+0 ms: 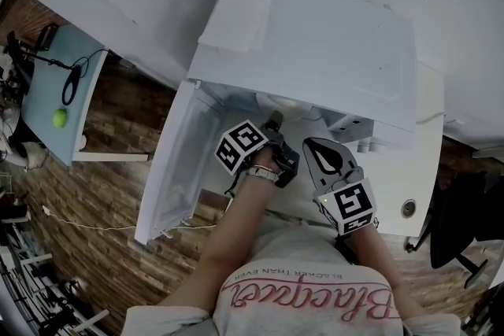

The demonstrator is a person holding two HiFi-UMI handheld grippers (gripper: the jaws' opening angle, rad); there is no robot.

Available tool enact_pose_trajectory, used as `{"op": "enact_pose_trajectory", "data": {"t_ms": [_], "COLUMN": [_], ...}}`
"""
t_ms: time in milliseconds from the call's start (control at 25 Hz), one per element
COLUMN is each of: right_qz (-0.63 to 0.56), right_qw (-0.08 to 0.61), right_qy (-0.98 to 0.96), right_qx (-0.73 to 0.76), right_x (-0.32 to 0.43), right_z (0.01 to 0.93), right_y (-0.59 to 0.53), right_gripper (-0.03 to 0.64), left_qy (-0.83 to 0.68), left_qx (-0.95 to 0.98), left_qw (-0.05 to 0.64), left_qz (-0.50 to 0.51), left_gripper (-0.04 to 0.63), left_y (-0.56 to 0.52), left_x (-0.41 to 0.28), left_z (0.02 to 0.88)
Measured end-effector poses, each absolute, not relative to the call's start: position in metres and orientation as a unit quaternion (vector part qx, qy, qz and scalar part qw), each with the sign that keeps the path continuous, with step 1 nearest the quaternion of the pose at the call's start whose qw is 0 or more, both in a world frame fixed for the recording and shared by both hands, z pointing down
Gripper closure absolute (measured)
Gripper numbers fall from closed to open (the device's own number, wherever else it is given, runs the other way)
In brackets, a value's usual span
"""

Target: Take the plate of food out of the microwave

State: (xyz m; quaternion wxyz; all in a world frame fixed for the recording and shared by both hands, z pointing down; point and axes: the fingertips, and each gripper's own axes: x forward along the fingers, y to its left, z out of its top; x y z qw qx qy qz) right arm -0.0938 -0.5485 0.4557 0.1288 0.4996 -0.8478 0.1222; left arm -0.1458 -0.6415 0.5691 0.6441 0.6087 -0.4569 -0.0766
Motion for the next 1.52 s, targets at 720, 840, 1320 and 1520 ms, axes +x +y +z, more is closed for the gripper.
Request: {"op": "enact_pose_trajectory", "data": {"t_ms": [720,840,1320,1520], "right_qz": [0.111,0.11,0.102,0.093], "right_qw": [0.134,0.133,0.131,0.128], "right_qy": [-0.848,-0.845,-0.852,-0.858], "right_qx": [0.5,0.506,0.497,0.488], "right_x": [-0.097,-0.093,-0.09,-0.09], "right_z": [0.453,0.452,0.452,0.445], "right_y": [-0.531,-0.529,-0.515,-0.506], "right_gripper": [0.606,0.606,0.606,0.606], "left_qy": [-0.386,-0.384,-0.379,-0.382], "left_qx": [0.61,0.613,0.625,0.628], "left_qw": [0.658,0.654,0.639,0.632], "left_qz": [-0.216,-0.221,-0.24,-0.247], "left_gripper": [0.578,0.578,0.578,0.578], "left_y": [-0.629,-0.626,-0.612,-0.603], "left_x": [-0.144,-0.144,-0.147,-0.149], "left_z": [0.555,0.556,0.548,0.542]}}
